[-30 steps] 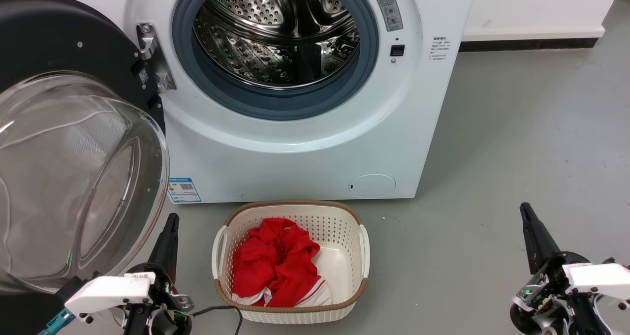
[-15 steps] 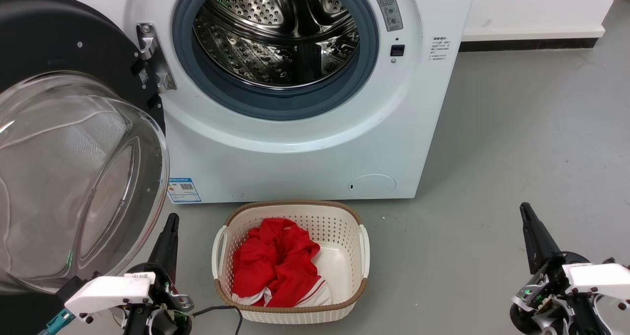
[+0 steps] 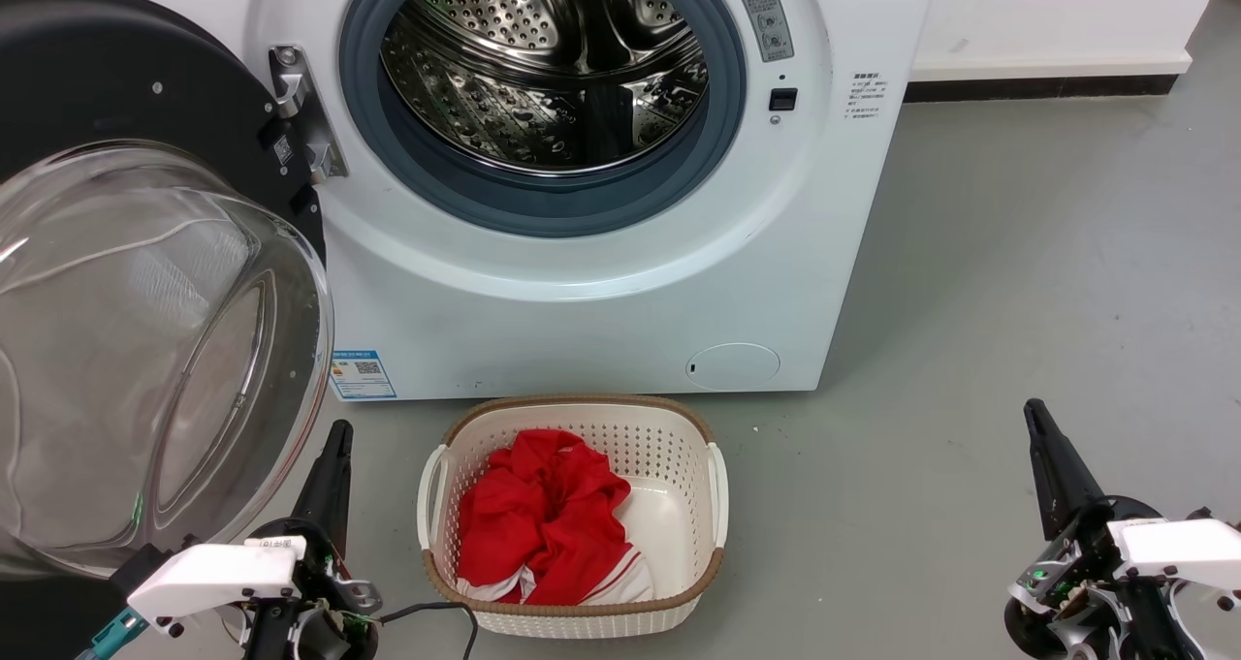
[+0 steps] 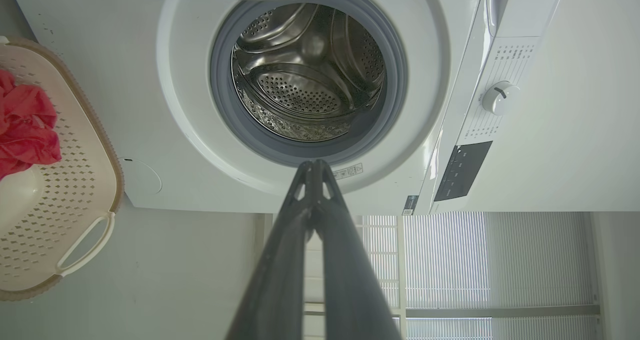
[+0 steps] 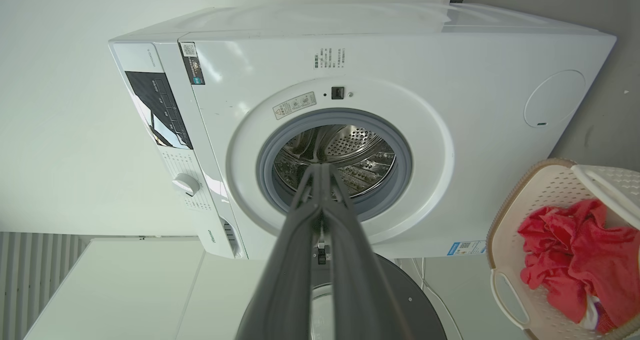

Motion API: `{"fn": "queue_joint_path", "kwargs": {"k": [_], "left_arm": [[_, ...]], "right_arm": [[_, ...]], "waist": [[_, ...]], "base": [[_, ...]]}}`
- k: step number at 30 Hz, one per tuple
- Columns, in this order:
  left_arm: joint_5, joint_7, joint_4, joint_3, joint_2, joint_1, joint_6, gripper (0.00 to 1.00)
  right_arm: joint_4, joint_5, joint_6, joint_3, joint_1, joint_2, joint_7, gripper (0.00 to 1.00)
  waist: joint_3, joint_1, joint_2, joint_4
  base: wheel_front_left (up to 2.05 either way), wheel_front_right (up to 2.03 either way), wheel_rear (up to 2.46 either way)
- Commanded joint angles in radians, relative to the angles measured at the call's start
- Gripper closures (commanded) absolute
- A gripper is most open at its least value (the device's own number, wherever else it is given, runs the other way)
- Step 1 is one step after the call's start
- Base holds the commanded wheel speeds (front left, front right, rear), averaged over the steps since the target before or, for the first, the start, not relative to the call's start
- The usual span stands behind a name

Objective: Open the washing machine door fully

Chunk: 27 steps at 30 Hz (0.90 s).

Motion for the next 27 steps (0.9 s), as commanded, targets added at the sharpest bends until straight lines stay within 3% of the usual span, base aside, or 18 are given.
{"fn": "queue_joint_path", "kwargs": {"k": [1,27], "left_arm": [[0.000,0.002,0.000,0.003,-0.001,-0.007,-0.004,1.00],[0.000,0.002,0.000,0.003,-0.001,-0.007,-0.004,1.00]], "right_arm": [[0.001,-0.005,0.000,-0.001,-0.013,0.004,0.001,1.00],[0.001,-0.006,0.000,-0.002,-0.013,0.004,0.002,1.00]], "waist": [[0.000,0.0000,0.0000,0.000],[0.000,0.0000,0.0000,0.000]], "base": [[0.00,0.00,0.00],[0.00,0.00,0.00]]}}
